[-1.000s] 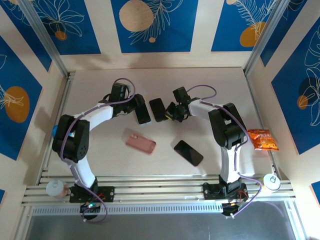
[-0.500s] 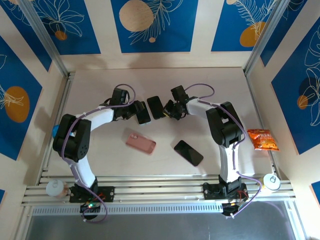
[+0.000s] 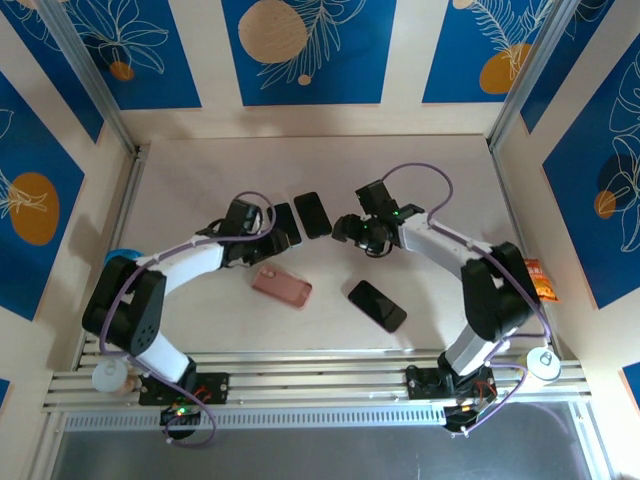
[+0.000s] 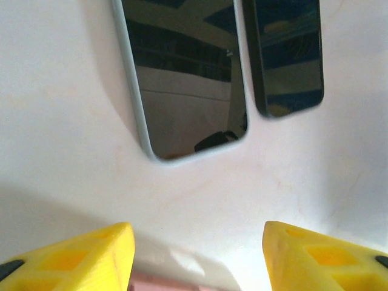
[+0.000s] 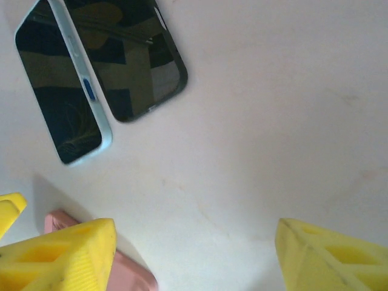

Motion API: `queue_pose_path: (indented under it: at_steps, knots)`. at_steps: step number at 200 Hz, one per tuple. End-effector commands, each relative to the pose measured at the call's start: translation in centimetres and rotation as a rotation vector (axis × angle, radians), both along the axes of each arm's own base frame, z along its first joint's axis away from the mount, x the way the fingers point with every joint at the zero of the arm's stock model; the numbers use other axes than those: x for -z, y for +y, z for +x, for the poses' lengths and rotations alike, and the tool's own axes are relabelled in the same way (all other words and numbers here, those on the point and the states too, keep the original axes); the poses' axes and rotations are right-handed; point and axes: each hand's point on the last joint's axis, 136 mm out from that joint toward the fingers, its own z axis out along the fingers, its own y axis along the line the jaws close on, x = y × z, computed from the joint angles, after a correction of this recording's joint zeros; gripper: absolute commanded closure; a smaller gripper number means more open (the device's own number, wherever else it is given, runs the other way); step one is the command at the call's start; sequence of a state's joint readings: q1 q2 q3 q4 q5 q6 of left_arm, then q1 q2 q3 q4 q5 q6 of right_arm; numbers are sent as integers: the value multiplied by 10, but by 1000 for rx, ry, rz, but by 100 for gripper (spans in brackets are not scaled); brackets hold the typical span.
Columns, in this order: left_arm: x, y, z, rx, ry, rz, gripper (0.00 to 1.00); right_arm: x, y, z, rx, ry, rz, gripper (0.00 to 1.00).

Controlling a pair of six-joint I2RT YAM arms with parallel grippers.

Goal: Put the phone into the phone case

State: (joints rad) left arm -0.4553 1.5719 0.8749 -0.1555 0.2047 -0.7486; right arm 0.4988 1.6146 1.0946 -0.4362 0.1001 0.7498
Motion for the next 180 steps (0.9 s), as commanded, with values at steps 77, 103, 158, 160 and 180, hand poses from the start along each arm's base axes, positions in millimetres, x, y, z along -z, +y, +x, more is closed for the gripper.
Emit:
queue_pose_path:
  at_steps: [77,103,158,160,180]
  knots:
    - [24,-19,-48,104,63,5,41,48,-69,-126,-143,242,-278,10]
    - [25,-22,-47,109,65,-4,41,51,-70,-135,-163,252,-279,5]
    - [24,-25,-48,114,66,-15,41,65,-67,-140,-202,291,-276,3]
    - [24,-25,-49,115,66,-14,41,66,-66,-140,-204,294,-275,3]
    - [21,-24,-49,116,61,-7,41,68,-60,-145,-216,317,-243,3]
